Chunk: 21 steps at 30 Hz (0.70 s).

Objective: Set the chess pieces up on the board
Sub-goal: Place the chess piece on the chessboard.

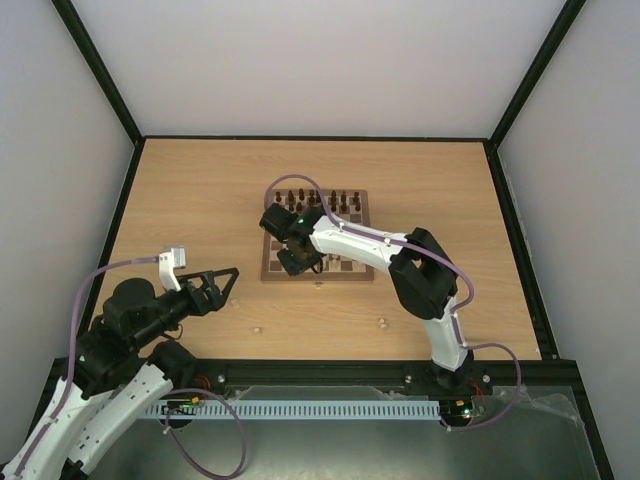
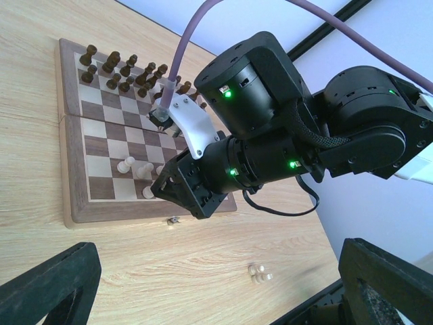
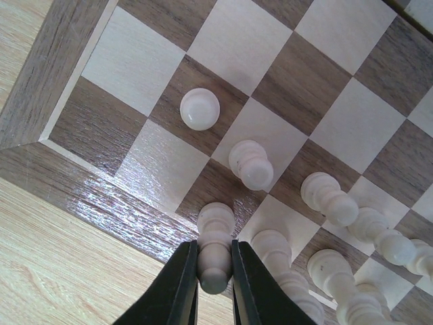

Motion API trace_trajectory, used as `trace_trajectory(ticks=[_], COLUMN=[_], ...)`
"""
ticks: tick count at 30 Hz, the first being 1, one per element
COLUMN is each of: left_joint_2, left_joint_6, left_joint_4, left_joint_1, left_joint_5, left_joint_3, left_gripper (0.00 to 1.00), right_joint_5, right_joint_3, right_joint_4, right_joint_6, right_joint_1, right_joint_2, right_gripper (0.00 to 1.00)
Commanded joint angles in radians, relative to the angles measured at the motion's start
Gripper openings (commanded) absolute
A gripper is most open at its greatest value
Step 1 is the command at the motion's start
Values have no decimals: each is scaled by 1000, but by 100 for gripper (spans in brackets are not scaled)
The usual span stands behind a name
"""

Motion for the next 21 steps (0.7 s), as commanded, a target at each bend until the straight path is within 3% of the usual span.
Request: trace_trajectory(ticks=[1,14,21], left_joint_2=[3,7,8], left_joint_6=[13,18,19], left_joint_4=[21,28,50], left_joint_1=[-2,-1,0], left_joint_5=[-1,-9,-12], left_joint_3=[5,-7,-17], left_gripper=[99,99,99], right_joint_5=[-3,-44,-86], right_joint_3=[-6,2,-1], right_joint_4=[-26,-8,-11], right_joint_6=[-10,-14,-15], right_joint_1=[-6,-7,-6], right_joint_2=[20,-19,-107], right_gripper=[15,33,55])
